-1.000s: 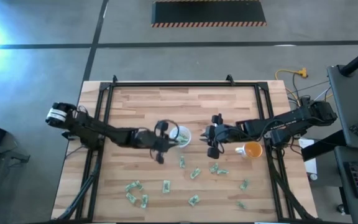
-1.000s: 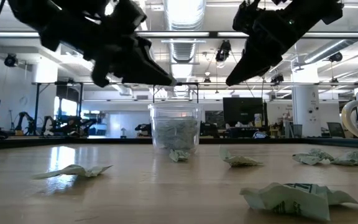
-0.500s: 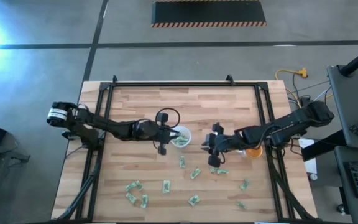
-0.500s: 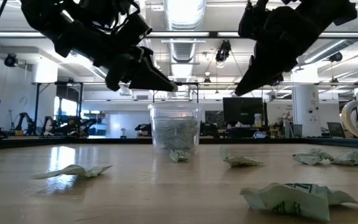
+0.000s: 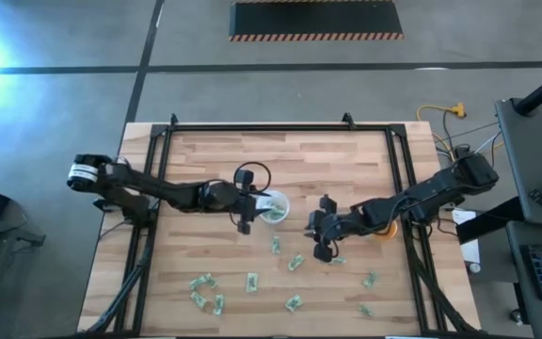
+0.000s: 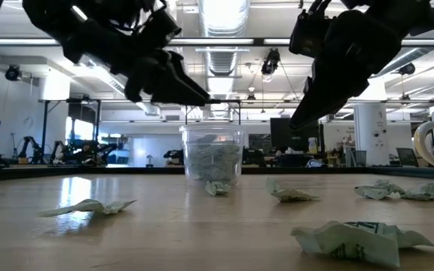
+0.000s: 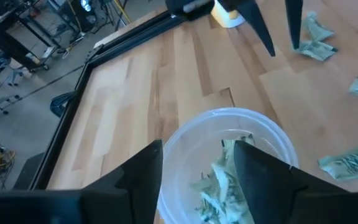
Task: Pick and place Stevia / Truvia into bins
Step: Put the light green stevia packet into the transparent container
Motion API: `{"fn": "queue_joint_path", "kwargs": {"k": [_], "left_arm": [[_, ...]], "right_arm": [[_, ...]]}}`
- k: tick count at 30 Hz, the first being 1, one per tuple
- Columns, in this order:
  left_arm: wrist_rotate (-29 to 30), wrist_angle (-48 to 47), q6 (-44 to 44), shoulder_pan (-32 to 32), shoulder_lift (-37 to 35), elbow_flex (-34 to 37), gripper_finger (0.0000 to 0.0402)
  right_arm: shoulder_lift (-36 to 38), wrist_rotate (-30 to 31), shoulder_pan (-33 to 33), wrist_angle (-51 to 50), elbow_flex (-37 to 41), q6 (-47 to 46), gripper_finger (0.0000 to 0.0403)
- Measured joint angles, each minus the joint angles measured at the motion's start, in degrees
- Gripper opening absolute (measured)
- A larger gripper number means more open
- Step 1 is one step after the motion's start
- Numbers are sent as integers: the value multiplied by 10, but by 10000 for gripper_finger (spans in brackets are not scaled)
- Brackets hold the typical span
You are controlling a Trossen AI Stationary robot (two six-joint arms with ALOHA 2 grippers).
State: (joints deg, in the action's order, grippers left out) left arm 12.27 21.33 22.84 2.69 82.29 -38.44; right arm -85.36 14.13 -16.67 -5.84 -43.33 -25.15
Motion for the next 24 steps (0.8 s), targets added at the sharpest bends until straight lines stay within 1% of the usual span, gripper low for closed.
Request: {"fn": "queue_joint_path", "kwargs": {"k": [2,6,10,12,15,19,24], "left_arm": [[0,-27,-4,7,-22,0,183],[-2,-103,-49,21,-87,1,183],[-2,-190,-88,39,-163,2,183],[-2,-234,-106,49,-200,4,183],[-2,-276,-122,63,-249,5,183],[-2,-296,-135,75,-302,13,183],[0,-311,-137,83,-340,24,183]], "right_arm": [[-4,-16,0,12,0,-2,79],[-19,-62,0,44,-1,2,77],[-41,-103,0,105,-1,38,80],[-56,-111,0,142,-1,65,83],[-79,-112,0,177,-2,97,88],[-109,-114,0,183,-11,97,93],[-146,-142,0,184,-17,76,107]]}}
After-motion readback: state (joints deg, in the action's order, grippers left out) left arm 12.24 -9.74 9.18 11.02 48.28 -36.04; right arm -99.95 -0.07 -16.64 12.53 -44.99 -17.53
